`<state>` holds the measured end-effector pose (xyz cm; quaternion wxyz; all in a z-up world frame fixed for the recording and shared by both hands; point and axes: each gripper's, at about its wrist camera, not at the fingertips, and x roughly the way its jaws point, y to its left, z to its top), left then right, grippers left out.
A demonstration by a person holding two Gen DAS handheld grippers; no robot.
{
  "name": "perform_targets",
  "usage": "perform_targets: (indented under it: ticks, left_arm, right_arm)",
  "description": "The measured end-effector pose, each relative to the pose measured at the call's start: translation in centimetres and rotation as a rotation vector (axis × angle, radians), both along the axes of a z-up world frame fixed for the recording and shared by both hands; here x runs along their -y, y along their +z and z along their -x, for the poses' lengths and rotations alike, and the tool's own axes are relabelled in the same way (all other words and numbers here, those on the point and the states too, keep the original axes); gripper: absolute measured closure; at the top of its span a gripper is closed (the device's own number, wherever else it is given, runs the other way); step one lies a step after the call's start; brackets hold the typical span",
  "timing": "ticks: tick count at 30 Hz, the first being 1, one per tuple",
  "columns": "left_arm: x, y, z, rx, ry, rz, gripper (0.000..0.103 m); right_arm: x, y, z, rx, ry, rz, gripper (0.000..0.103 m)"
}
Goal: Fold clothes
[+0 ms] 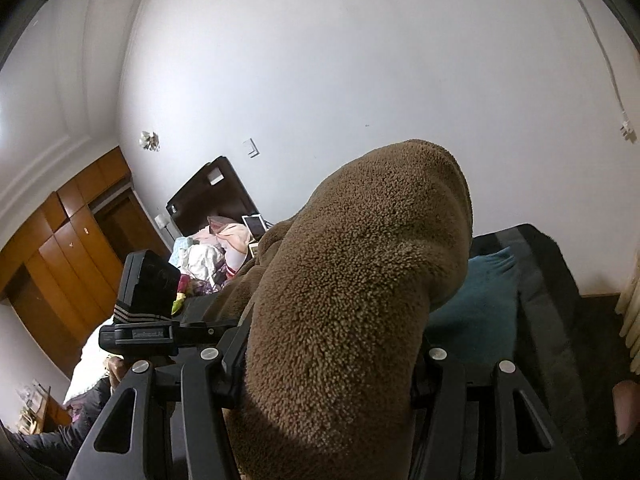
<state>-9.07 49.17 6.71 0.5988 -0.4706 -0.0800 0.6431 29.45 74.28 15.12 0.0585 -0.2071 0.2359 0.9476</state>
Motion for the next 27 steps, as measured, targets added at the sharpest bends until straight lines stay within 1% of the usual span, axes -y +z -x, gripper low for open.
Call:
perform_targets:
  ticks: [3,5,8,11,13,14,16,17,18,20,22,23,24,26,27]
  left_arm:
    - [-1.1,-0.7,1.2,-0.025,0.011,0.009,0.053]
    - [-0.8,-1.4,1.1,-0.027,0.016,0.029,0.053]
    - [-0.9,-3.2,2.2,-0.043,0.019,0.07,0.053]
    - [-0.7,-4.8,3.1,-0.076,0.017,0.106,0.053]
    - [-0.3,-5.4,3.4,-0.099,0.014,0.118,0.053]
    - [-0.1,-5.5,3.4,-0.106,0.015,0.12,0.051]
    - [0.4,-5.7,3.4,-0.12,0.018,0.125,0.046]
    - [0.8,-5.7,2.8,-0.134,0.026,0.135,0.042]
    - [1.2,-5.7,2.0,-0.15,0.036,0.147,0.036]
    - [2.2,-5.1,0.7,-0.195,0.055,0.163,0.034]
    - [3.3,-3.7,0.0,-0.261,0.071,0.164,0.034]
    - [3.9,-2.9,-0.4,-0.294,0.079,0.165,0.034]
    - [4.5,-2.2,-0.7,-0.327,0.087,0.166,0.034]
    - [6.2,-0.6,-1.4,-0.381,0.106,0.136,0.034]
    - [7.1,0.2,-2.0,-0.408,0.108,0.116,0.033]
  right_arm:
    - [-2.1,-1.3,0.1,0.019,0.007,0.014,0.045]
    - [-3.5,-2.1,0.2,0.032,0.011,0.023,0.045]
    - [-5.5,-4.0,1.4,0.07,0.015,0.034,0.045]
    - [-6.3,-6.4,1.9,0.105,0.009,0.025,0.045]
    - [-6.4,-7.3,1.9,0.114,-0.002,0.019,0.045]
    - [-6.4,-7.5,1.9,0.115,-0.008,0.019,0.044]
    - [-6.3,-7.6,1.7,0.123,-0.028,0.014,0.044]
    - [-6.2,-7.6,1.7,0.127,-0.04,0.013,0.043]
    - [-6.1,-7.3,1.9,0.132,-0.055,0.016,0.038]
    - [-6.0,-6.9,1.8,0.138,-0.089,0.025,0.03]
    - [-5.5,-6.1,0.8,0.129,-0.14,0.023,0.029]
    - [-5.2,-5.6,0.2,0.122,-0.174,0.009,0.025]
    - [-4.6,-4.8,-0.5,0.114,-0.218,-0.025,0.022]
    - [-2.9,-3.2,-1.8,0.091,-0.295,-0.115,0.021]
    - [-1.4,-2.7,-2.2,0.083,-0.312,-0.168,0.021]
